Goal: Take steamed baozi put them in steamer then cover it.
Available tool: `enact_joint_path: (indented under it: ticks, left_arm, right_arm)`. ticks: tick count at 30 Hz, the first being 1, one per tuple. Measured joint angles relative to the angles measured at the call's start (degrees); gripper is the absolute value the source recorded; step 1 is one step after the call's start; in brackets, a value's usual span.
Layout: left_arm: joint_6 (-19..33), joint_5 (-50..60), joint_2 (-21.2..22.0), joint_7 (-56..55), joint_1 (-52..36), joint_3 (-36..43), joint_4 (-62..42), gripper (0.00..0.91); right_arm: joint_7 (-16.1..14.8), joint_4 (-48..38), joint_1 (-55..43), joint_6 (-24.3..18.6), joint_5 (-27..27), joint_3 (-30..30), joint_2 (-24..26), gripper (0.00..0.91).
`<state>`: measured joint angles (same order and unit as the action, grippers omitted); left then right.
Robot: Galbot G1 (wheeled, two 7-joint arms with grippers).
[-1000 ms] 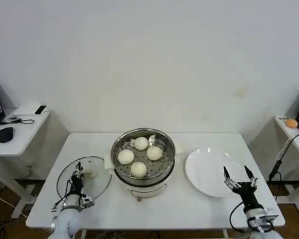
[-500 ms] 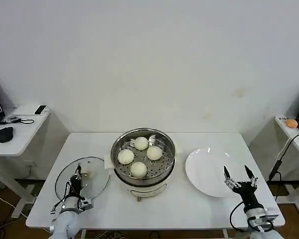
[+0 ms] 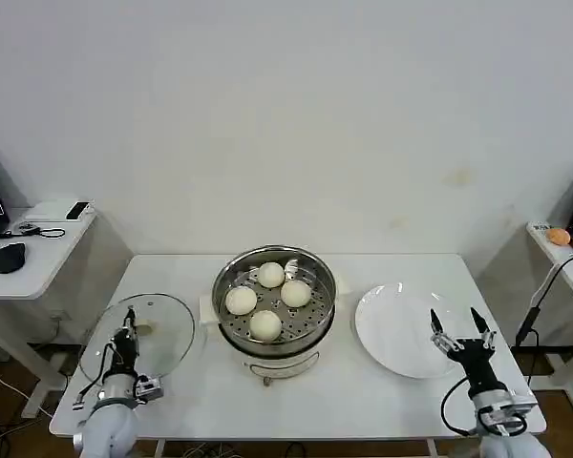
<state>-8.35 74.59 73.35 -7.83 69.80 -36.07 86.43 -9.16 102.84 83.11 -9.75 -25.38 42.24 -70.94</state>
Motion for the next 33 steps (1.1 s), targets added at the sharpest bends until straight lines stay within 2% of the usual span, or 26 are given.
enact_joint_path:
  ticks: [18,24,33]
  left_arm:
    - [-5.7,4.8,-2.4,10.8,4.0,-2.7,20.3,0.000]
    - [-9.6,7.7,-3.5,14.0,2.6,-1.0,23.5,0.000]
    - [-14.7,11.9,-1.1,17.3,-0.9,5.4,25.9,0.000]
  right_arm:
    - [-0.1,1.0,-0.4,0.1,-1.4,-0.2,0.9,0.907]
    - [-0.1,1.1,0.0,0.2,-0.9,-0.1,0.7,0.907]
    - [-0.1,2.2,0.9,0.3,0.9,0.6,0.0,0.907]
